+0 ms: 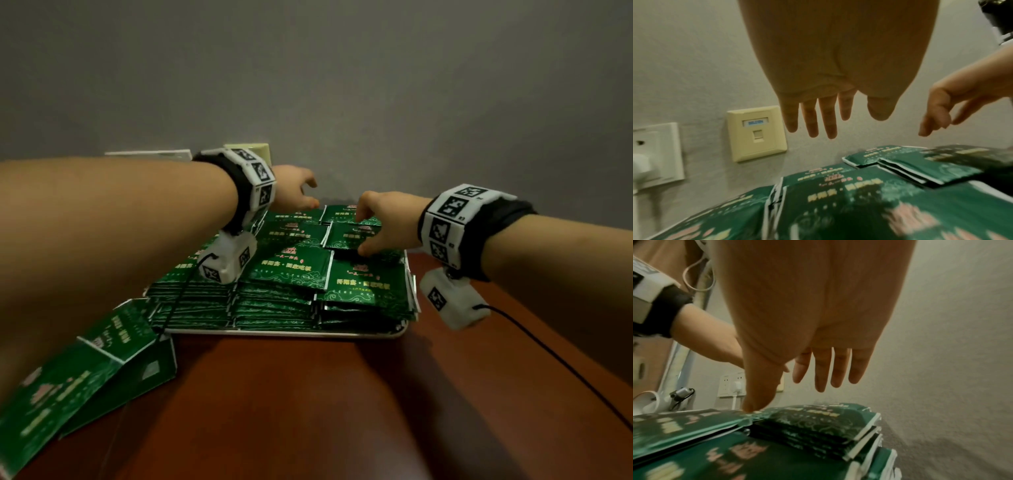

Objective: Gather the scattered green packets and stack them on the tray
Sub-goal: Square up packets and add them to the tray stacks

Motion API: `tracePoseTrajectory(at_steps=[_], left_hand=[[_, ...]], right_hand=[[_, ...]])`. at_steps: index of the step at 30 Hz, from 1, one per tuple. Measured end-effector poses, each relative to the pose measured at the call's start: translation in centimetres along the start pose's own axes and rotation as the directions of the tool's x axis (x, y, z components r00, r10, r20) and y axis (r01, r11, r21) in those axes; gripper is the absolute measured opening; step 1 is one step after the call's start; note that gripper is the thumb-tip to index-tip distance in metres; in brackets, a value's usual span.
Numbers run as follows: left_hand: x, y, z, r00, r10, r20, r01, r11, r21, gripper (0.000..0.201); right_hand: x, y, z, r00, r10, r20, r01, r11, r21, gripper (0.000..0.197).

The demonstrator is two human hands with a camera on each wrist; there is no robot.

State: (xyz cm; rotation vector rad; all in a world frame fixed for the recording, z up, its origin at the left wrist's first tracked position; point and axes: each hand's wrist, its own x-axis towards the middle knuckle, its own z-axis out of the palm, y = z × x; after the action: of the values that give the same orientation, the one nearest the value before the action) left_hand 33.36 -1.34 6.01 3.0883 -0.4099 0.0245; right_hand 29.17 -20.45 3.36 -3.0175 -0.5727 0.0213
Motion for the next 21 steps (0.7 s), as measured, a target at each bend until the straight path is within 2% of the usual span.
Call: tracePoseTrajectory(at_steps=[6, 11, 13, 16, 18, 21], left_hand=[[-7.7, -1.1, -0.7, 0.996, -0.048, 0.072, 0.04, 0.993, 0.107, 0.047], [-18.2, -3.9, 1.0, 0.984, -0.134, 0.116, 0.117, 0.984, 0.138, 0.049], [-22.9, -6.0, 2.8, 0.965, -0.2, 0.172, 0.176, 0.974, 0.146, 0.05], [-29.0, -9.4, 5.9, 0.907, -0.328, 0.263, 0.284, 0.939, 0.193, 0.054], [-32.2, -11.1, 7.7, 0.866, -0.404, 0.296, 0.353, 0.912, 0.211, 0.061], [-35.4, -12.2, 10.1, 0.837, -0.456, 0.303, 0.42, 0.89, 0.18, 0.078]], right_hand=[[-3.9, -2.9, -0.2, 0.999, -0.05, -0.01, 0.049, 0.996, -0.074, 0.055], [-7.5, -8.8, 1.6, 0.983, -0.183, -0.008, 0.182, 0.981, -0.064, 0.052], [-8.8, -12.0, 2.6, 0.97, -0.243, 0.019, 0.243, 0.968, -0.057, 0.052], [-10.4, -17.1, 4.2, 0.945, -0.322, 0.059, 0.325, 0.944, -0.049, 0.051], [-11.2, -20.2, 5.3, 0.929, -0.361, 0.086, 0.365, 0.93, -0.043, 0.053], [-11.7, -23.9, 7.5, 0.916, -0.376, 0.138, 0.387, 0.92, -0.062, 0.062]])
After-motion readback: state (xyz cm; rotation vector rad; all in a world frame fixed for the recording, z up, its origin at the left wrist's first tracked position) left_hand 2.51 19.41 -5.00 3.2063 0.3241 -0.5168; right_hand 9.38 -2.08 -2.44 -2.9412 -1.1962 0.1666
